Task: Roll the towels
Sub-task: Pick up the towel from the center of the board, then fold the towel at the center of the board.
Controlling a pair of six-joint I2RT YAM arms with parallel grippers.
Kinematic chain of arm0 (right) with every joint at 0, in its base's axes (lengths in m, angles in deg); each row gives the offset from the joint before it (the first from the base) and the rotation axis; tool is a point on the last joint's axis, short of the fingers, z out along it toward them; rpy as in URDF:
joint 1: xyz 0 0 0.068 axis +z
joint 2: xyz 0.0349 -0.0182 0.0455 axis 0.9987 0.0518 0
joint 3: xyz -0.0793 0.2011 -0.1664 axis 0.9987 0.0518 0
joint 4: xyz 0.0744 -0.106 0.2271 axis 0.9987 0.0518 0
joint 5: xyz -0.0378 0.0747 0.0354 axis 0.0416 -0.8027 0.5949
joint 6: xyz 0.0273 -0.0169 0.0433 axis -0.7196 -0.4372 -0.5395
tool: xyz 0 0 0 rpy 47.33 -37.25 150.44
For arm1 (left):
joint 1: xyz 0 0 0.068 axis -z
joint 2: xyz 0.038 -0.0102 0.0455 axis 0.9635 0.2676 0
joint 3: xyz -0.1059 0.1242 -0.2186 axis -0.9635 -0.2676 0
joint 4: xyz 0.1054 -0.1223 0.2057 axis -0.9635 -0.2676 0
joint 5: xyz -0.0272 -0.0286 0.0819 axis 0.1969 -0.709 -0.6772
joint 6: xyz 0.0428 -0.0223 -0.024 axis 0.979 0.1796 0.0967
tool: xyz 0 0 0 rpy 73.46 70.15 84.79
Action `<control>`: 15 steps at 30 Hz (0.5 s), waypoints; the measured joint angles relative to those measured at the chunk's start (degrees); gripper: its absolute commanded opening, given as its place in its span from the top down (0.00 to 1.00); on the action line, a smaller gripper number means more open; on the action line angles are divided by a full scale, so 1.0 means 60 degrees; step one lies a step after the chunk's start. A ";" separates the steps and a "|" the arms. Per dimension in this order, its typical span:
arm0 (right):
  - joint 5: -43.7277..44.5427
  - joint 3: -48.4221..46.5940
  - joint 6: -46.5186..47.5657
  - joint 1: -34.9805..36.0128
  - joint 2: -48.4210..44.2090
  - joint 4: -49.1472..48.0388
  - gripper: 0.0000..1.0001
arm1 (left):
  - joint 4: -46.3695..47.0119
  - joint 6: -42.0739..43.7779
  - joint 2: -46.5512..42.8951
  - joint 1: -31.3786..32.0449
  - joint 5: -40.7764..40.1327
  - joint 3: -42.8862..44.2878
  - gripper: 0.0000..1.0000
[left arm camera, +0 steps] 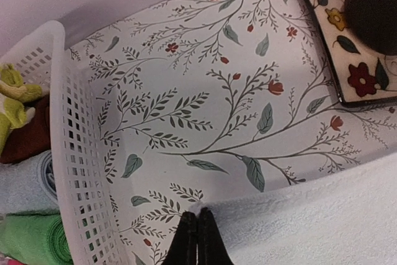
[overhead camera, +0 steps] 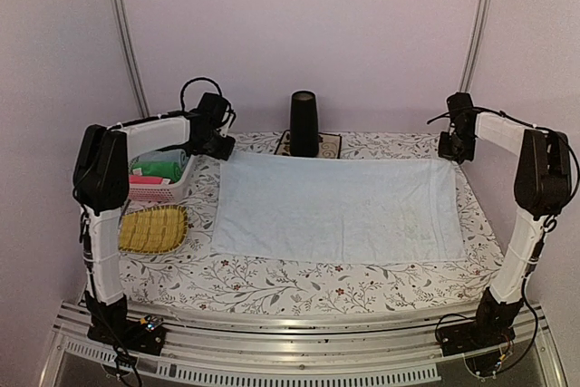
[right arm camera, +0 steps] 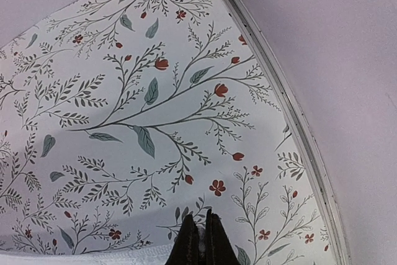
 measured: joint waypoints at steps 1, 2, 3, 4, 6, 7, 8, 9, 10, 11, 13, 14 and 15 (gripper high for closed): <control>-0.0076 0.0000 0.0018 0.0000 -0.0051 0.0022 0.98 | 0.0000 0.0007 -0.0127 0.0000 -0.0011 -0.0117 1.00; -0.0182 0.0000 0.0047 0.0000 -0.0138 0.0080 0.98 | 0.0004 0.0018 -0.0328 0.0000 -0.0018 -0.0324 1.00; -0.0302 0.0018 0.0084 0.0000 -0.0262 0.0135 0.98 | 0.0011 0.0022 -0.0579 0.0000 -0.0022 -0.0634 1.00; -0.0393 0.0073 0.0120 0.0000 -0.0415 0.0168 0.98 | -0.0025 0.0022 -0.0867 0.0007 -0.0022 -0.0940 1.00; -0.0641 0.0390 0.0204 0.0000 -0.0882 0.0222 0.98 | -0.0047 0.0018 -0.1610 0.0044 -0.0033 -0.1719 1.00; -0.0776 0.0648 0.0215 0.0000 -0.1169 0.0222 0.98 | -0.0051 0.0011 -0.1985 0.0073 -0.0047 -0.2102 1.00; -0.0863 0.0852 0.0215 0.0000 -0.1417 0.0306 0.98 | -0.0055 -0.0004 -0.2353 0.0106 -0.0062 -0.2463 1.00; -0.0969 0.1115 0.0215 0.0000 -0.1719 0.0404 0.98 | -0.0058 -0.0025 -0.2707 0.0138 -0.0066 -0.2812 1.00; -0.1053 0.1359 0.0215 0.0000 -0.1996 0.0495 0.98 | -0.0066 -0.0055 -0.3045 0.0175 -0.0058 -0.3144 1.00; -0.1118 0.1574 0.0211 0.0000 -0.2229 0.0590 0.98 | -0.0076 -0.0073 -0.3289 0.0200 -0.0047 -0.3366 1.00; -0.1224 0.1967 0.0208 0.0000 -0.2637 0.0805 0.98 | -0.0073 -0.0127 -0.3767 0.0233 0.0051 -0.3821 1.00; -0.1257 0.2116 0.0208 0.0000 -0.2769 0.0878 0.98 | -0.0084 -0.0138 -0.3905 0.0237 0.0113 -0.3945 1.00; -0.1286 0.2328 0.0208 0.0000 -0.2929 0.0954 0.98 | -0.0091 -0.0164 -0.4062 0.0248 0.0197 -0.4087 1.00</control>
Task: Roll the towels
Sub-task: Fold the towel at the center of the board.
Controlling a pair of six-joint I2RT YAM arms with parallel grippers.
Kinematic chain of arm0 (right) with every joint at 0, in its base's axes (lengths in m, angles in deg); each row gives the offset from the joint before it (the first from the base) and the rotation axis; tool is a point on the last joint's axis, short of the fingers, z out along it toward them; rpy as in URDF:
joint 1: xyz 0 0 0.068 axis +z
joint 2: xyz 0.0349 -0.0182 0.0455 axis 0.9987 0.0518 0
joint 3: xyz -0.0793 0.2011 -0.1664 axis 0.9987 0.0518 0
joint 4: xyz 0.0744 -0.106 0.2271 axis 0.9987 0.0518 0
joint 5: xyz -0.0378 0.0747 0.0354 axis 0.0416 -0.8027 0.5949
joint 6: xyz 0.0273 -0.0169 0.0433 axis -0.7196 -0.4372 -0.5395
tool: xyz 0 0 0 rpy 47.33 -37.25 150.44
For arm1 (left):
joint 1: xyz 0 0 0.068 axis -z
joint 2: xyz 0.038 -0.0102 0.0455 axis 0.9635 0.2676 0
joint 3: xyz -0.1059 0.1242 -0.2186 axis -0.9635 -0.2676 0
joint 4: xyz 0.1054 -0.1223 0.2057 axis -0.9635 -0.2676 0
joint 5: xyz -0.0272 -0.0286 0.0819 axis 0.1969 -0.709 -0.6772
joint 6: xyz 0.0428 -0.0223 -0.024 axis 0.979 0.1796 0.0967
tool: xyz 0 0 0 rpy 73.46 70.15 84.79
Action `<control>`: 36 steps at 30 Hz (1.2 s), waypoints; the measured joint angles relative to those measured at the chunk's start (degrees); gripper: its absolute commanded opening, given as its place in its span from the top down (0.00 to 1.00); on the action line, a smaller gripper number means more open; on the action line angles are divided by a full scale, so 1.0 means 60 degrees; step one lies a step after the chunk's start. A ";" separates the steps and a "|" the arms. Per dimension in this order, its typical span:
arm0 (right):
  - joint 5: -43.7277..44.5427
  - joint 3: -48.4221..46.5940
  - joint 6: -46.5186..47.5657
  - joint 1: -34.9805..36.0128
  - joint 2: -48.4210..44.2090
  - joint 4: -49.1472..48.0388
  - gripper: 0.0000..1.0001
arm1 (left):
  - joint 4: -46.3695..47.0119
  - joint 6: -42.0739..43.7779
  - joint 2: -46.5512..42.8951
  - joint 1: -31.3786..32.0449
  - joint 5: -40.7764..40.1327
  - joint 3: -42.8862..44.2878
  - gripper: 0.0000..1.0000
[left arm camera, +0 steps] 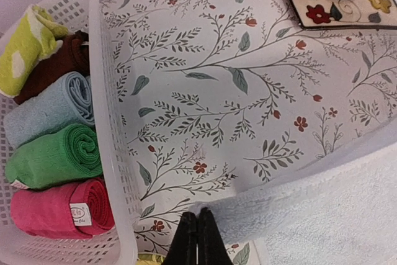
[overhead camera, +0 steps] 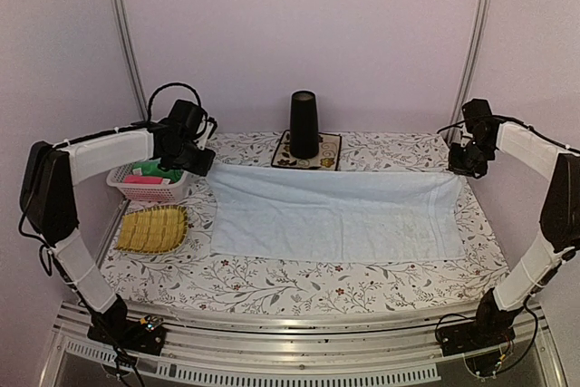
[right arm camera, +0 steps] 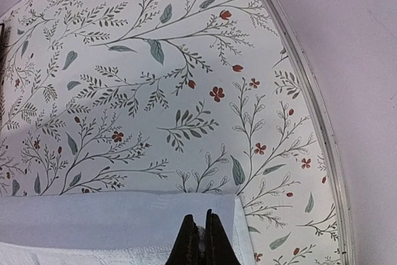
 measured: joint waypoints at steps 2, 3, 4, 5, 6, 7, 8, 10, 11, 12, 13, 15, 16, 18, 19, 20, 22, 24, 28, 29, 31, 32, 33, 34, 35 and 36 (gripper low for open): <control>-0.0011 0.0386 -0.0004 0.0000 -0.0273 0.0215 0.98 | -0.0051 -0.0029 -0.0229 0.0055 0.0208 -0.0211 1.00; 0.0015 0.0550 -0.0004 0.0000 -0.0382 0.0321 0.98 | -0.0076 -0.0040 -0.0335 0.0084 0.0299 -0.0313 1.00; 0.0062 0.0721 0.0000 0.0000 -0.0499 0.0474 0.98 | -0.0131 -0.0055 -0.0437 0.0142 0.0397 -0.0415 1.00; 0.0109 0.0783 0.0000 -0.0004 -0.0550 0.0576 0.98 | -0.0164 -0.0066 -0.0499 0.0197 0.0466 -0.0492 1.00; 0.0164 0.0874 -0.0004 -0.0007 -0.0608 0.0659 0.98 | -0.0219 -0.0080 -0.0568 0.0284 0.0514 -0.0576 1.00; 0.0215 0.0980 -0.0004 -0.0015 -0.0674 0.0710 0.98 | -0.0284 -0.0098 -0.0630 0.0386 0.0565 -0.0659 1.00; 0.0295 0.1129 -0.0007 -0.0025 -0.0758 0.0790 0.98 | -0.0339 -0.0113 -0.0667 0.0474 0.0608 -0.0739 1.00; 0.0448 0.1326 -0.0033 -0.0084 -0.0878 0.0954 0.98 | -0.0495 -0.0193 -0.0703 0.0670 0.0707 -0.0896 1.00; 0.0510 0.1381 -0.0044 -0.0138 -0.0918 0.1016 0.98 | -0.0568 -0.0248 -0.0703 0.0736 0.0721 -0.0954 1.00; 0.0554 0.1435 -0.0047 -0.0215 -0.0965 0.1082 0.98 | -0.0637 -0.0288 -0.0703 0.0794 0.0739 -0.1027 1.00; 0.0597 0.1461 -0.0051 -0.0302 -0.1016 0.1140 0.98 | -0.0696 -0.0328 -0.0703 0.0834 0.0750 -0.1089 1.00; 0.0688 0.1468 -0.0044 -0.0463 -0.1162 0.1220 0.98 | -0.0787 -0.0397 -0.0707 0.0892 0.0776 -0.1177 1.00; 0.0696 0.1464 -0.0040 -0.0510 -0.1246 0.1260 0.98 | -0.0831 -0.0437 -0.0739 0.0911 0.0790 -0.1228 1.00; 0.0678 0.1464 -0.0022 -0.0528 -0.1395 0.1366 0.98 | -0.0947 -0.0503 -0.0845 0.0925 0.0798 -0.1304 1.00; 0.0630 0.1464 0.0000 -0.0525 -0.1464 0.1421 0.98 | -0.1013 -0.0525 -0.0911 0.0929 0.0801 -0.1326 1.00; 0.0532 0.1468 0.0018 -0.0525 -0.1555 0.1508 0.98 | -0.1056 -0.0543 -0.0980 0.0933 0.0809 -0.1355 1.00; 0.0375 0.1504 0.0044 -0.0525 -0.1683 0.1617 0.98 | -0.1158 -0.0576 -0.1137 0.0936 0.0820 -0.1402 1.00; 0.0160 0.1559 0.0062 -0.0525 -0.1810 0.1770 0.98 | -0.1271 -0.0605 -0.1286 0.0943 0.0831 -0.1443 1.00; -0.0182 0.1563 0.0062 -0.0525 -0.1872 0.2084 0.98 | -0.1450 -0.0608 -0.1439 0.0976 0.0940 -0.1464 1.00; -0.0277 0.1563 0.0058 -0.0525 -0.1869 0.2167 0.98 | -0.1486 -0.0608 -0.1435 0.0980 0.0976 -0.1464 1.00; -0.0368 0.1563 0.0004 -0.0521 -0.1869 0.2357 0.98 | -0.1592 -0.0608 -0.1435 0.0984 0.1042 -0.1494 1.00; -0.0393 0.1566 -0.0015 -0.0521 -0.1865 0.2448 0.98 | -0.1625 -0.0608 -0.1435 0.0984 0.1093 -0.1519 1.00; -0.0404 0.1570 -0.0036 -0.0517 -0.1865 0.2503 0.98 | -0.1639 -0.0608 -0.1435 0.0987 0.1137 -0.1552 1.00; -0.0419 0.1585 -0.0069 -0.0517 -0.1869 0.2550 0.98 | -0.1665 -0.0608 -0.1435 0.0987 0.1180 -0.1596 1.00; -0.0426 0.1617 -0.0106 -0.0517 -0.1869 0.2583 0.98 | -0.1683 -0.0616 -0.1435 0.0987 0.1217 -0.1650 1.00; -0.0448 0.1665 -0.0168 -0.0517 -0.1869 0.2634 0.98 | -0.1694 -0.0630 -0.1435 0.0987 0.1253 -0.1687 1.00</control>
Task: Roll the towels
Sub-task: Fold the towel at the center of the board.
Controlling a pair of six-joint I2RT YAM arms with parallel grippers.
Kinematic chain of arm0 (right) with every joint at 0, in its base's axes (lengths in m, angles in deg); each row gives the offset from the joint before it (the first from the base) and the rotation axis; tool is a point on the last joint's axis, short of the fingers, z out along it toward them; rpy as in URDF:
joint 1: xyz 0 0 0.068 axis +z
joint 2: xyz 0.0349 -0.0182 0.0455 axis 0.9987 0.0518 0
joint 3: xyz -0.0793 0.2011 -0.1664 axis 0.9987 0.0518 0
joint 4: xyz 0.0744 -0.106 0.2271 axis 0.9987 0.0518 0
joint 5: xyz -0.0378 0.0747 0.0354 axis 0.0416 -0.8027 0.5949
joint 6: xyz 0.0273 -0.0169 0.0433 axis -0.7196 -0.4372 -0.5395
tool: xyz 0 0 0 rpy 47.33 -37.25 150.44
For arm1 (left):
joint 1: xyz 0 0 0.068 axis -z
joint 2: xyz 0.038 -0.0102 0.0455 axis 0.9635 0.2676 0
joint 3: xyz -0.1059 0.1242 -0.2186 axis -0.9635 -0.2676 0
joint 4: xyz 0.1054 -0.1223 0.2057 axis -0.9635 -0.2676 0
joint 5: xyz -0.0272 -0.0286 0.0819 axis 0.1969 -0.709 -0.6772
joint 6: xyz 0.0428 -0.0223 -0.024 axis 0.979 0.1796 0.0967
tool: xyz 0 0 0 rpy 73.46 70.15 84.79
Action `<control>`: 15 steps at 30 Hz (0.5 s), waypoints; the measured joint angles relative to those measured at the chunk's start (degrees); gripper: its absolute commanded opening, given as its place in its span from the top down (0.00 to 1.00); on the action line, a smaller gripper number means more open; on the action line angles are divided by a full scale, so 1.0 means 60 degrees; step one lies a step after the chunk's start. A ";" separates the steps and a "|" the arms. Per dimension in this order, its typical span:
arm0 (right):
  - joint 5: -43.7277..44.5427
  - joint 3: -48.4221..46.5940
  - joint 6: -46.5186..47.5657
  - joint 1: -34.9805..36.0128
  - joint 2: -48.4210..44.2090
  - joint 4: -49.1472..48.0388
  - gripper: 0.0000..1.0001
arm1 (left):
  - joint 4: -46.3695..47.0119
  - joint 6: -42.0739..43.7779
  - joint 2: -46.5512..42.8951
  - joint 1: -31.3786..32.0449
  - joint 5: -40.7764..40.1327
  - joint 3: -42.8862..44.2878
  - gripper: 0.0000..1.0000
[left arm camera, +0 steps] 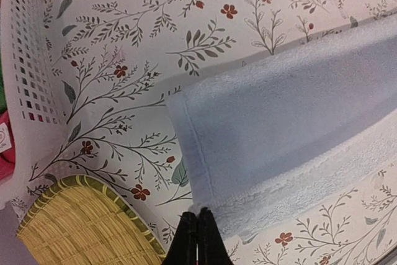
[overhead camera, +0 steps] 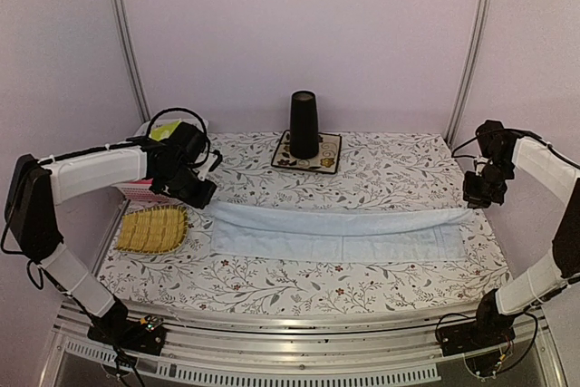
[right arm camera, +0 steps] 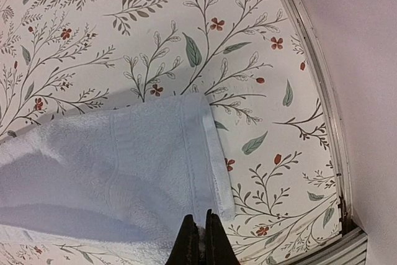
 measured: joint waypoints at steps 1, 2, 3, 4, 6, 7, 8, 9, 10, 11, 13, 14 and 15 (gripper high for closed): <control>-0.0040 0.0058 -0.0058 0.0000 0.0000 0.0055 0.98 | -0.0025 -0.0022 0.0000 0.0004 0.0040 -0.0044 1.00; -0.0073 0.0117 -0.0120 0.0000 0.0000 0.0117 0.98 | -0.0069 -0.0051 0.0000 0.0011 0.0080 -0.0058 1.00; -0.0102 0.0178 -0.0171 0.0000 0.0000 0.0182 0.98 | -0.0113 -0.0058 0.0000 0.0022 0.0120 -0.0066 1.00; -0.0127 0.0259 -0.0233 0.0000 0.0000 0.0215 0.98 | -0.0142 -0.0073 0.0000 0.0040 0.0160 -0.0066 1.00; -0.0142 0.0474 -0.0350 0.0011 0.0000 0.0255 0.98 | -0.0168 -0.0087 0.0000 0.0084 0.0215 -0.0066 1.00; -0.0138 0.0616 -0.0382 0.0015 0.0000 0.0270 0.98 | -0.0175 -0.0087 0.0000 0.0106 0.0237 -0.0066 1.00; -0.0127 0.0772 -0.0433 0.0018 -0.0004 0.0273 0.98 | -0.0182 -0.0087 0.0000 0.0120 0.0251 -0.0066 1.00; -0.0109 0.0918 -0.0506 0.0018 -0.0004 0.0291 0.98 | -0.0178 -0.0087 0.0000 0.0138 0.0270 -0.0084 1.00; -0.0091 0.1005 -0.0554 0.0018 -0.0004 0.0328 0.98 | -0.0178 -0.0091 0.0000 0.0146 0.0288 -0.0102 1.00; -0.0062 0.1075 -0.0590 0.0018 -0.0004 0.0386 0.98 | -0.0178 -0.0091 0.0000 0.0153 0.0317 -0.0146 1.00; -0.0007 0.1096 -0.0692 0.0018 -0.0004 0.0444 0.98 | -0.0186 -0.0095 0.0004 0.0175 0.0390 -0.0262 1.00; 0.0033 0.1096 -0.0732 0.0018 -0.0004 0.0441 0.98 | -0.0186 -0.0095 0.0004 0.0193 0.0426 -0.0331 1.00; 0.0076 0.1096 -0.0754 0.0022 -0.0004 0.0448 0.98 | -0.0193 -0.0095 0.0004 0.0219 0.0459 -0.0408 1.00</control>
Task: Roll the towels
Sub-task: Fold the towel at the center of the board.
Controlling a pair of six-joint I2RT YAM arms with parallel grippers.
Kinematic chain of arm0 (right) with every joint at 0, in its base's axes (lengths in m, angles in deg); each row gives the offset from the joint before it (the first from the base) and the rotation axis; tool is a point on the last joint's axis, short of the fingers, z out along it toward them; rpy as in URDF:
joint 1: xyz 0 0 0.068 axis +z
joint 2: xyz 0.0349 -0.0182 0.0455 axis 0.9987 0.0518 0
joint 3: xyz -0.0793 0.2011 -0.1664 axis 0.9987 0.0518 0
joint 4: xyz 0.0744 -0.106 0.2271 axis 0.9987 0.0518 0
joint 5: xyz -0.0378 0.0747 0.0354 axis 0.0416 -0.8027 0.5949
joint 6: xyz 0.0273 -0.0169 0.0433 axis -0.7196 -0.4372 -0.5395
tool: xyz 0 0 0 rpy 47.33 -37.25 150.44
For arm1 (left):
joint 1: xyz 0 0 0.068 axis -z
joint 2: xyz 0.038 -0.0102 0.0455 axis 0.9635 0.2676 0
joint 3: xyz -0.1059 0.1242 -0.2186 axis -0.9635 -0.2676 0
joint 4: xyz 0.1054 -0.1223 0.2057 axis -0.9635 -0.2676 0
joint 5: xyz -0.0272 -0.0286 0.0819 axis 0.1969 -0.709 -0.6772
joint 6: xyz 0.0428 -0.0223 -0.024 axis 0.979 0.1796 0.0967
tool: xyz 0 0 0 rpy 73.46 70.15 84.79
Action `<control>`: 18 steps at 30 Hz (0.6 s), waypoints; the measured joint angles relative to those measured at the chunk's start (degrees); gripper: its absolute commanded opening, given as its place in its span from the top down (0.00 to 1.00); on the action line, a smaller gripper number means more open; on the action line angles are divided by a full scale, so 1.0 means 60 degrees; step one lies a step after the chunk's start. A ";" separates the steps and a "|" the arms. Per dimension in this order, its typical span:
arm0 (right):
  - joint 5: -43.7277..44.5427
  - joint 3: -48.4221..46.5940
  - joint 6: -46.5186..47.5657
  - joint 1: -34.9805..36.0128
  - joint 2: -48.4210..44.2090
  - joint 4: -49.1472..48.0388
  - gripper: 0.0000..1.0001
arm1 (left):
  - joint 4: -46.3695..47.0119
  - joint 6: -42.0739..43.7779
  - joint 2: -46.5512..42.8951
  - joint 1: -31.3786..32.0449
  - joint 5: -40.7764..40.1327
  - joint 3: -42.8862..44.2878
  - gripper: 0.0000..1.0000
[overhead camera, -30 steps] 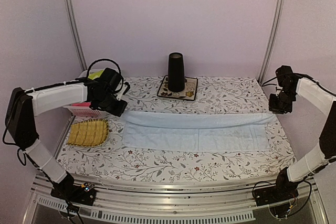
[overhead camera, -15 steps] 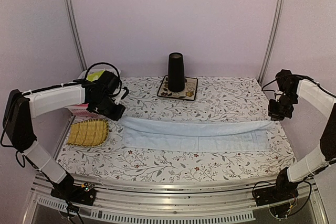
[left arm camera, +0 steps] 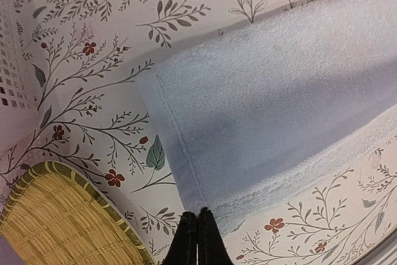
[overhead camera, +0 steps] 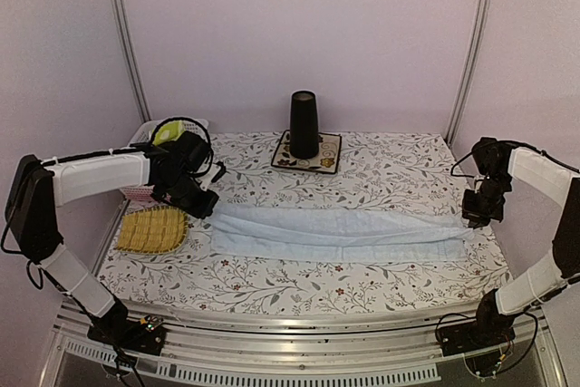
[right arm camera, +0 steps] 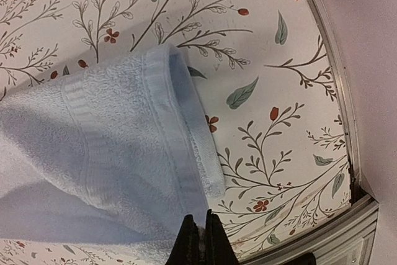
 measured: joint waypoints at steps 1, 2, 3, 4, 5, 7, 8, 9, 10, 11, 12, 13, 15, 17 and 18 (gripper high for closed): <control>0.0044 0.0000 -0.0022 0.0000 0.0000 0.0000 0.98 | 0.0000 0.0000 0.0000 0.0026 0.0029 -0.0062 1.00; 0.0076 0.0000 -0.0051 0.0000 0.0000 0.0000 0.98 | -0.0015 0.0000 -0.0004 0.0047 0.0058 -0.0138 1.00; 0.0106 0.0000 -0.0080 0.0000 0.0000 0.0000 0.97 | -0.0022 0.0000 -0.0004 0.0062 0.0076 -0.0204 1.00; 0.0127 0.0000 -0.0095 0.0000 0.0000 0.0000 0.97 | -0.0029 0.0000 -0.0004 0.0076 0.0102 -0.0273 1.00; 0.0146 0.0000 -0.0117 0.0000 0.0000 -0.0004 0.97 | -0.0033 -0.0004 -0.0004 0.0087 0.0135 -0.0339 1.00; 0.0171 0.0004 -0.0131 0.0000 0.0004 -0.0004 0.97 | -0.0040 -0.0004 -0.0004 0.0095 0.0189 -0.0463 1.00; 0.0171 0.0004 -0.0127 0.0000 0.0011 -0.0004 0.97 | -0.0036 0.0000 0.0000 0.0095 0.0219 -0.0525 1.00; 0.0171 0.0004 -0.0131 0.0015 0.0022 -0.0004 0.95 | -0.0040 0.0000 0.0000 0.0095 0.0248 -0.0579 1.00; 0.0175 0.0007 -0.0131 0.0036 0.0036 -0.0007 0.93 | -0.0044 0.0004 -0.0004 0.0095 0.0273 -0.0637 1.00; 0.0186 0.0011 -0.0127 0.0062 0.0058 -0.0007 0.86 | -0.0044 0.0004 -0.0004 0.0095 0.0288 -0.0703 1.00; 0.0193 0.0011 -0.0131 0.0084 0.0073 -0.0007 0.76 | -0.0055 0.0004 -0.0004 0.0095 0.0288 -0.0736 0.92; 0.0215 0.0022 -0.0138 0.0120 0.0084 -0.0011 0.67 | -0.0058 0.0007 -0.0004 0.0095 0.0288 -0.0765 0.87; 0.0259 0.0055 -0.0197 0.0171 0.0087 -0.0007 0.64 | -0.0066 0.0055 -0.0004 0.0095 0.0259 -0.0794 0.77; 0.0291 0.0069 -0.0204 0.0211 0.0087 -0.0004 0.65 | -0.0087 0.0069 -0.0004 0.0098 0.0244 -0.0794 0.52; 0.0291 0.0069 -0.0200 0.0229 0.0087 0.0000 0.66 | -0.0095 0.0076 -0.0004 0.0102 0.0244 -0.0794 0.30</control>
